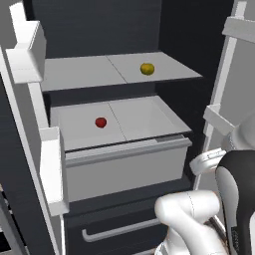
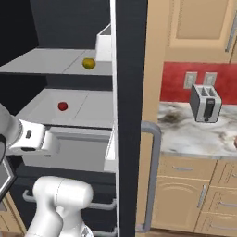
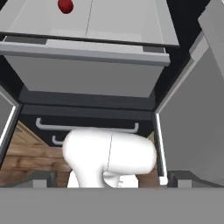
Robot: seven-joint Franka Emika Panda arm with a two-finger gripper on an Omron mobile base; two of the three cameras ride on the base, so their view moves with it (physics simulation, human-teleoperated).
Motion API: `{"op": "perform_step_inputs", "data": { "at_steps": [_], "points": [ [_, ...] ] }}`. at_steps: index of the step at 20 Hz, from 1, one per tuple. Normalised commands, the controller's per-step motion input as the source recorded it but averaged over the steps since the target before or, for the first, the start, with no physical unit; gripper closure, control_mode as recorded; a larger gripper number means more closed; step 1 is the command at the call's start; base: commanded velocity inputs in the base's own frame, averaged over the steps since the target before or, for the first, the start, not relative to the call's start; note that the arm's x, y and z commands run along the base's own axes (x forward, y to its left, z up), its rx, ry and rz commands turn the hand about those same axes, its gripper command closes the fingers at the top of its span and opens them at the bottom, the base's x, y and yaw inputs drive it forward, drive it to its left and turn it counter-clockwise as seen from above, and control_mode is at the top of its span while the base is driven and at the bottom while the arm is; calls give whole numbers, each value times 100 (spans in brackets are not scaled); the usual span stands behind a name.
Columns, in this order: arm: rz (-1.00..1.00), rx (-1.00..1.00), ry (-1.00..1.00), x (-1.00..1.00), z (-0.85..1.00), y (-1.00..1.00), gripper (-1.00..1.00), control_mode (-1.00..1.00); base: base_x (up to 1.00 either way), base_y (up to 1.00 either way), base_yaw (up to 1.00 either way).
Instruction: Open the fridge, remove the orange, tomato, and steak, and place them on any counter.
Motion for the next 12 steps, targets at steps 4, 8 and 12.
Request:
{"op": "perform_step_inputs", "data": {
  "at_steps": [4, 8, 12],
  "points": [
    [0, 0, 0, 0, 0, 0, -100, 100, 70, 41, 0],
    [0, 0, 0, 0, 0, 0, -100, 100, 82, 39, 0],
    [0, 0, 0, 0, 0, 0, -100, 100, 95, 0, 0]
  ]
}}
